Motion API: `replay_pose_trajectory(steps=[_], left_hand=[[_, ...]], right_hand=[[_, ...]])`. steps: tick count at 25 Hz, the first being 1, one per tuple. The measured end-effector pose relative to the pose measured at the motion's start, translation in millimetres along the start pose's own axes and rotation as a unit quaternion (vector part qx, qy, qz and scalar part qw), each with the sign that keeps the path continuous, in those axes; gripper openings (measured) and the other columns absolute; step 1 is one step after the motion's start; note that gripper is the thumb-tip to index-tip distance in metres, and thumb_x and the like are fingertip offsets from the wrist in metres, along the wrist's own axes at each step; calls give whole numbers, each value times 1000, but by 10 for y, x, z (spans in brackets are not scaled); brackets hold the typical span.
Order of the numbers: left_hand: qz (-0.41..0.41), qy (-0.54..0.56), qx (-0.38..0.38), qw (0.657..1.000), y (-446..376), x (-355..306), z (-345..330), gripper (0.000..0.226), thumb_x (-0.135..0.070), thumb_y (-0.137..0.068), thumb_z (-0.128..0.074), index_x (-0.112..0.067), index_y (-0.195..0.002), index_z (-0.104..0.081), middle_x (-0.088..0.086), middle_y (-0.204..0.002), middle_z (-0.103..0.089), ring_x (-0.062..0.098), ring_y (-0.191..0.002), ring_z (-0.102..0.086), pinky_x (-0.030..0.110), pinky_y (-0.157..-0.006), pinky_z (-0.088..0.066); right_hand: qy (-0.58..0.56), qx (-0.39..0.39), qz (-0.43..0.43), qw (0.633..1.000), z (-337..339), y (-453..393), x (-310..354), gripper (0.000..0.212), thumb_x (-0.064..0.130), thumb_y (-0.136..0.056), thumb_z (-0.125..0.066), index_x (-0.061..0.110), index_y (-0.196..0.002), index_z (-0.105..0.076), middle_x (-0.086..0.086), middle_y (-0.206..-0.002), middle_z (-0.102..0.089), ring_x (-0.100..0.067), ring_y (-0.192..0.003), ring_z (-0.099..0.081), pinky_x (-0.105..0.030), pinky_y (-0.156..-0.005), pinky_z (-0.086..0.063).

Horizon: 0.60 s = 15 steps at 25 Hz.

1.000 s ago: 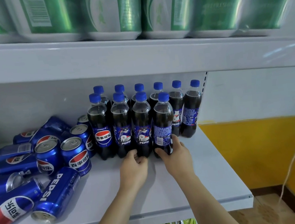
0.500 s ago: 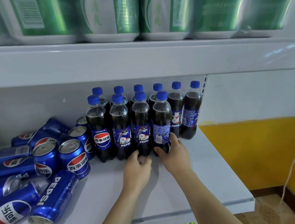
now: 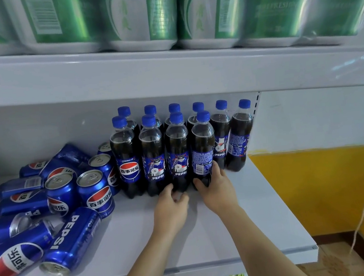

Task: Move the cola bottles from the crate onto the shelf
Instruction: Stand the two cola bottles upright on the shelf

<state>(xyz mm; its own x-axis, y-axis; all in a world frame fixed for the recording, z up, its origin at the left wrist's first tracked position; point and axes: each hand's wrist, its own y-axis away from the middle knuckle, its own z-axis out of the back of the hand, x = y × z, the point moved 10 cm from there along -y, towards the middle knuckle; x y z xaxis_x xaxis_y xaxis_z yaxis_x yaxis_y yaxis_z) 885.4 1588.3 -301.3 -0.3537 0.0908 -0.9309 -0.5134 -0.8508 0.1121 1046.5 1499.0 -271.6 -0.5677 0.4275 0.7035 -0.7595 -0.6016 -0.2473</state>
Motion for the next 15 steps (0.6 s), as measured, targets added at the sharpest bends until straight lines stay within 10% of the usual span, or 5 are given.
replay_pose_trajectory(steps=[10, 15], left_hand=[[-32, -1, -23, 999, 16, -69, 59, 47, -31, -93, -64, -16, -136, -53, 1, -132, -61, 14, -116, -59, 29, -100, -44], [-95, 32, -59, 993, 203, -340, 169, 37, -38, -94, -65, -20, -125, -57, -8, -123, -61, 0, -97, -60, 14, -79, -44]], right_hand=[[-4, 8, 6, 1000, -25, 39, -57, 73, 37, -91, -67, 13, -151, -35, -13, -140, -54, -37, -120, -57, -44, -92, -49], [-45, -36, 31, 998, 267, 156, 29, 63, 43, -95, -61, 14, -148, -42, -5, -140, -53, -26, -126, -54, -42, -99, -48]])
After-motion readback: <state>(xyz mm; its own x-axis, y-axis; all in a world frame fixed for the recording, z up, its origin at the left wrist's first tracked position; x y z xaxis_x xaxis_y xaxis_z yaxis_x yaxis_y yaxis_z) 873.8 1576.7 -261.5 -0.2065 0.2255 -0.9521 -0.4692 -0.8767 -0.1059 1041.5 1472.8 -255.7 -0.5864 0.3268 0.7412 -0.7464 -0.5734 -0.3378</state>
